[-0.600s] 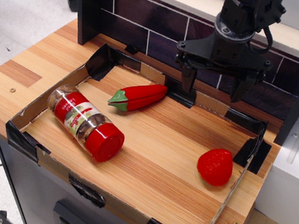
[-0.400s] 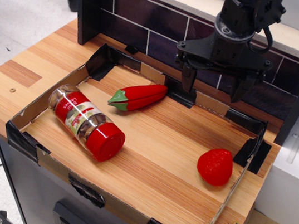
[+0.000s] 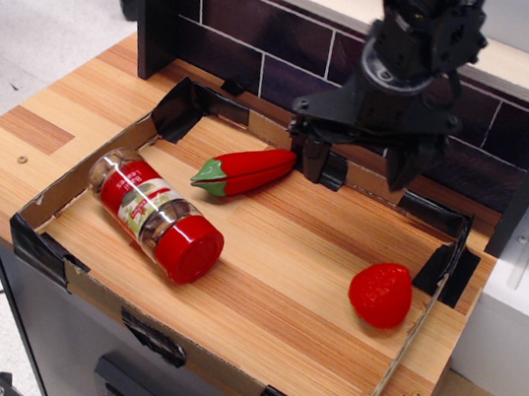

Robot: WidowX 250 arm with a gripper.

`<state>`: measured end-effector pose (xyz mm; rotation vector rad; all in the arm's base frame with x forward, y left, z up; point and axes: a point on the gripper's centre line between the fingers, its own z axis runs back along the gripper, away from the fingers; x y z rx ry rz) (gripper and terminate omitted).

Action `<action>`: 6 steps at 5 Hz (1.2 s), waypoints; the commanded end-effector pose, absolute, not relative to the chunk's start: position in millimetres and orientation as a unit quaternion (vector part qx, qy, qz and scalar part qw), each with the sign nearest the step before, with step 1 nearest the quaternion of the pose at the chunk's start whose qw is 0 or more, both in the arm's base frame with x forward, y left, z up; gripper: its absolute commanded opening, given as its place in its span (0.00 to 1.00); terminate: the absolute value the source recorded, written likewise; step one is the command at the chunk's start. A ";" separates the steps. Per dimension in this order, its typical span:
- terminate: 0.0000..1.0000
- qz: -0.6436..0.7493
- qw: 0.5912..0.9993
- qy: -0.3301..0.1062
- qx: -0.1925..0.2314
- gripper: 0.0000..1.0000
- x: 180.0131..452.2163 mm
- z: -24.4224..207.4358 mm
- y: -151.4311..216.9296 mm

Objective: Upright basil bottle

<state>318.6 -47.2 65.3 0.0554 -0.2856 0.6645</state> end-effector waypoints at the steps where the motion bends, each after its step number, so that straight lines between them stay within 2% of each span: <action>1: 0.00 0.491 0.863 -0.121 -0.027 1.00 270.8 111.1 -29.1; 2: 0.00 0.544 0.835 -0.079 -0.023 1.00 245.1 110.4 -23.0; 3: 0.00 0.553 0.830 -0.065 -0.033 1.00 226.7 95.8 -9.0; 4: 0.00 0.553 0.830 -0.072 -0.035 1.00 221.2 76.8 -1.8; 6: 0.00 0.567 0.819 -0.083 -0.025 1.00 221.0 55.4 6.9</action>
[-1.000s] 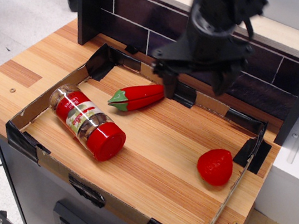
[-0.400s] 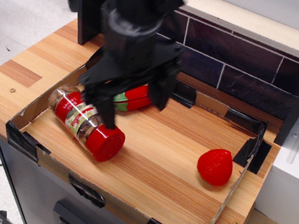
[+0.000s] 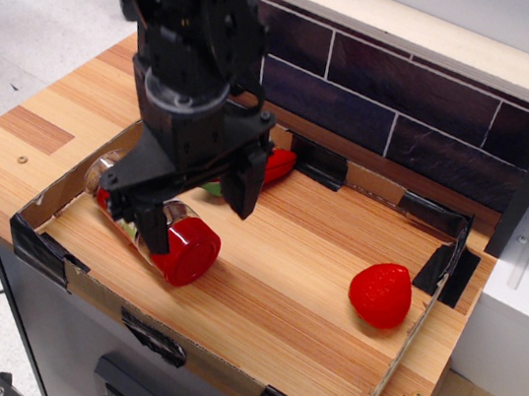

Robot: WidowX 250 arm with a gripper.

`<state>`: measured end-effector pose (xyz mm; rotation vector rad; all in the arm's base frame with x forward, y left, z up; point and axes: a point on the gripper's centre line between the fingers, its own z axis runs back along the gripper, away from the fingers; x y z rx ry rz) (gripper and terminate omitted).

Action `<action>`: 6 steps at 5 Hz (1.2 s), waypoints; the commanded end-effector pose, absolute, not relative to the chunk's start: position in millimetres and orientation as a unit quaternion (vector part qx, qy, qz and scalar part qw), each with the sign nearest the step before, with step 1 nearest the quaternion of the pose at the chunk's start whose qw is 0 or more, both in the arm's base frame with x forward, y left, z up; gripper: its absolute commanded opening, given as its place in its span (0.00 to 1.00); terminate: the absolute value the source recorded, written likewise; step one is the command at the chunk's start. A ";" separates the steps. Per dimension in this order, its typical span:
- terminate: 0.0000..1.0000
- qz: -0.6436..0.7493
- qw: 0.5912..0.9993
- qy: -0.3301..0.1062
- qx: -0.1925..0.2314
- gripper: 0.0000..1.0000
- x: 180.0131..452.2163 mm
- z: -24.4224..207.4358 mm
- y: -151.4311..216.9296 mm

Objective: Upright basil bottle

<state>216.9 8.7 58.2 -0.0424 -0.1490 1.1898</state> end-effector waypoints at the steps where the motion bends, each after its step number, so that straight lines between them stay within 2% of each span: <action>1: 0.00 0.574 0.815 -0.082 -0.004 1.00 222.5 45.1 3.5; 5: 0.00 0.604 0.794 -0.072 0.006 1.00 224.0 23.7 1.2; 6: 0.00 0.592 0.803 -0.059 0.004 1.00 221.9 21.3 -0.7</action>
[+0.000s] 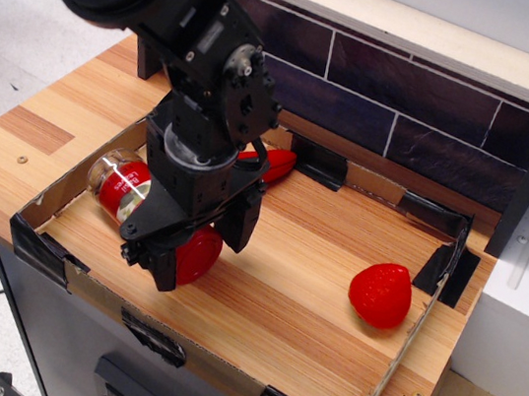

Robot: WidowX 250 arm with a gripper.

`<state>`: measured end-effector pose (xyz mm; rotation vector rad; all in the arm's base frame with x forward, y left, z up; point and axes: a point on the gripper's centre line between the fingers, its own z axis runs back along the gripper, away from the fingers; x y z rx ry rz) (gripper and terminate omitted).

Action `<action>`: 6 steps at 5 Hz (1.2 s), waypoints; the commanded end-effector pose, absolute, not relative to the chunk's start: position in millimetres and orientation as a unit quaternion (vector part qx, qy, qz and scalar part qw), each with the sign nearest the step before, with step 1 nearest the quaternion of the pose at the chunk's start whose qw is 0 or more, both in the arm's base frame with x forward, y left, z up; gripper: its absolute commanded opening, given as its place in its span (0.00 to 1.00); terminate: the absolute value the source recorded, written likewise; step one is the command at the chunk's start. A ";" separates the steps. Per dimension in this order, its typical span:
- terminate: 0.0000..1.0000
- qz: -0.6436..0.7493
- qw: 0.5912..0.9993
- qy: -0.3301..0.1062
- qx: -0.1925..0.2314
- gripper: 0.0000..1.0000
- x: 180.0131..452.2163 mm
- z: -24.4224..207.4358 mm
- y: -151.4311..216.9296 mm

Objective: Upright basil bottle

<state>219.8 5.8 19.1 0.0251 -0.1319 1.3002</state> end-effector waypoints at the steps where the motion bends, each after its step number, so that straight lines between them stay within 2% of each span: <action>1: 0.00 0.582 0.810 -0.061 0.018 0.00 219.0 17.9 -0.5; 3: 0.00 0.584 0.808 -0.076 0.017 0.00 215.2 21.4 0.3; 6: 0.00 0.592 0.806 -0.012 -0.009 0.00 206.4 71.0 -13.9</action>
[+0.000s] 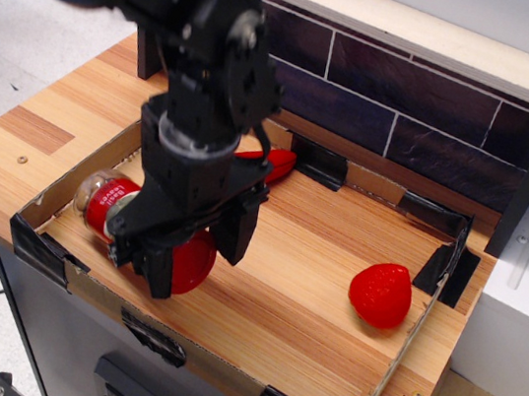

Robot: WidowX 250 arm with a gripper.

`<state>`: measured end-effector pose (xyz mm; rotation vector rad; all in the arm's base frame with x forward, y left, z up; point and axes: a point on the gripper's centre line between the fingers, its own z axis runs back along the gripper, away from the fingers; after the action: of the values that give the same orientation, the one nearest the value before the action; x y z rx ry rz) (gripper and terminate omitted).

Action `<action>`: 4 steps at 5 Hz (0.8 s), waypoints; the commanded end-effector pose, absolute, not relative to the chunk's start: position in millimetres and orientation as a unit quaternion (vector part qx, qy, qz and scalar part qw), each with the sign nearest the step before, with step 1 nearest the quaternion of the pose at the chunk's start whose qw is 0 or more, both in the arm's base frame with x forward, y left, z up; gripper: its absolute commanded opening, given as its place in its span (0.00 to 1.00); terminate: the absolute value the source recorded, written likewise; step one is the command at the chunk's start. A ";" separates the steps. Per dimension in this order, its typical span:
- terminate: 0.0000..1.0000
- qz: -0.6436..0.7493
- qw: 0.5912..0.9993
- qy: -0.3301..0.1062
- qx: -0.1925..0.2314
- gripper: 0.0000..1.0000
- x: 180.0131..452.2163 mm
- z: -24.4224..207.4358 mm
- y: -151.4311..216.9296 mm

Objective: Upright basil bottle

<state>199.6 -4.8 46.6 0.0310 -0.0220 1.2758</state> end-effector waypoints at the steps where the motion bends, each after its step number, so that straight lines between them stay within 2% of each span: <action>1: 0.00 0.598 0.801 0.004 -0.021 0.00 207.6 82.2 -19.4; 2: 0.00 0.587 0.808 0.015 -0.042 0.00 210.2 92.0 -25.9; 3: 0.00 0.537 0.837 0.042 -0.093 0.00 213.7 102.7 -34.3; 4: 0.00 0.520 0.844 0.054 -0.121 0.00 216.9 108.3 -37.1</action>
<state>210.3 -35.9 94.2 -0.2359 0.1656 1.1075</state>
